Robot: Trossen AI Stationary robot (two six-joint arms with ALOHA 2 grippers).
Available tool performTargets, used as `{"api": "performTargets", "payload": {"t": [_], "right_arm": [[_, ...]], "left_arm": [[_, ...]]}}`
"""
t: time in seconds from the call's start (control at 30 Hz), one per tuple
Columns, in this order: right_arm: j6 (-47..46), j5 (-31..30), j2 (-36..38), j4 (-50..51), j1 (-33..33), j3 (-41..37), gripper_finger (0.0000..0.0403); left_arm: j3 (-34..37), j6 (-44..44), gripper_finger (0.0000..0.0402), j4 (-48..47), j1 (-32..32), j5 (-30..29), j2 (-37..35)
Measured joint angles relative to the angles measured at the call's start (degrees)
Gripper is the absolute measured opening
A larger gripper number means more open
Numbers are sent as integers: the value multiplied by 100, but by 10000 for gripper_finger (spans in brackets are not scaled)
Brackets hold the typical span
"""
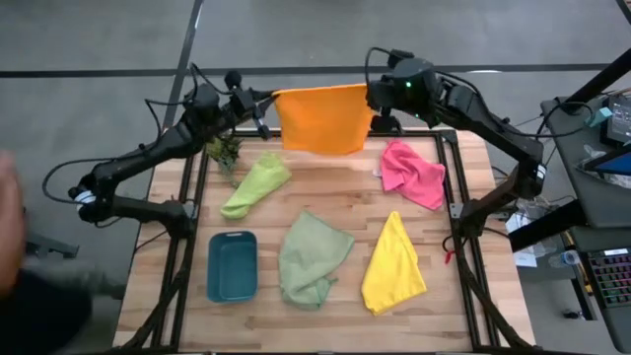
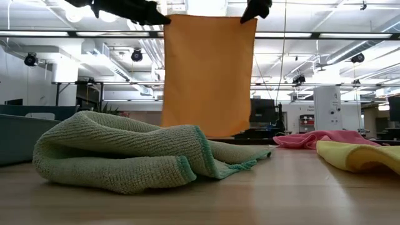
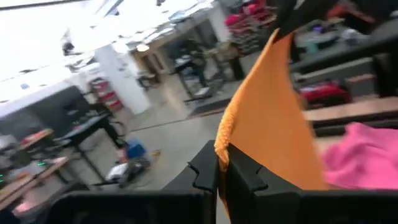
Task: Fold microfiber towels
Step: Fold the orange microfiber cloth
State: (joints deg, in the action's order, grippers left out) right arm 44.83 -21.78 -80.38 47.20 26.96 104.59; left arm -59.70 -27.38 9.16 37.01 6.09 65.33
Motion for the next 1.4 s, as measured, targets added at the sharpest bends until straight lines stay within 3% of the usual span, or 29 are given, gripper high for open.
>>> {"api": "performTargets", "payload": {"t": [0.1, 0.2, 0.37, 0.63, 0.97, 1.17, 1.4], "right_arm": [[-520, 359, 6, 464, -66, 2, 8], [-1309, 1138, 6, 1289, -162, -1, 8], [-2179, 2010, 4, 1972, -688, -321, 8], [-3246, 2035, -13, 2261, -1884, -1067, 8], [-4473, 2078, -33, 1311, -3301, -2651, 8], [-5108, 2080, -33, 549, -3767, -3368, 8], [-5295, 2077, -33, -241, -3900, -3799, 8]], "left_arm": [[141, 39, 0, -363, -87, 138, -116], [245, 185, 0, -933, -259, 176, -175], [532, 511, 0, -1481, -615, 952, -277], [1149, 871, 0, -1884, -1618, 1139, -447], [1676, 1895, 0, -1839, -3033, 1137, -355], [1905, 2340, 0, -1514, -3594, 991, -118], [1923, 2575, 0, -1484, -3711, 666, 400]]}}
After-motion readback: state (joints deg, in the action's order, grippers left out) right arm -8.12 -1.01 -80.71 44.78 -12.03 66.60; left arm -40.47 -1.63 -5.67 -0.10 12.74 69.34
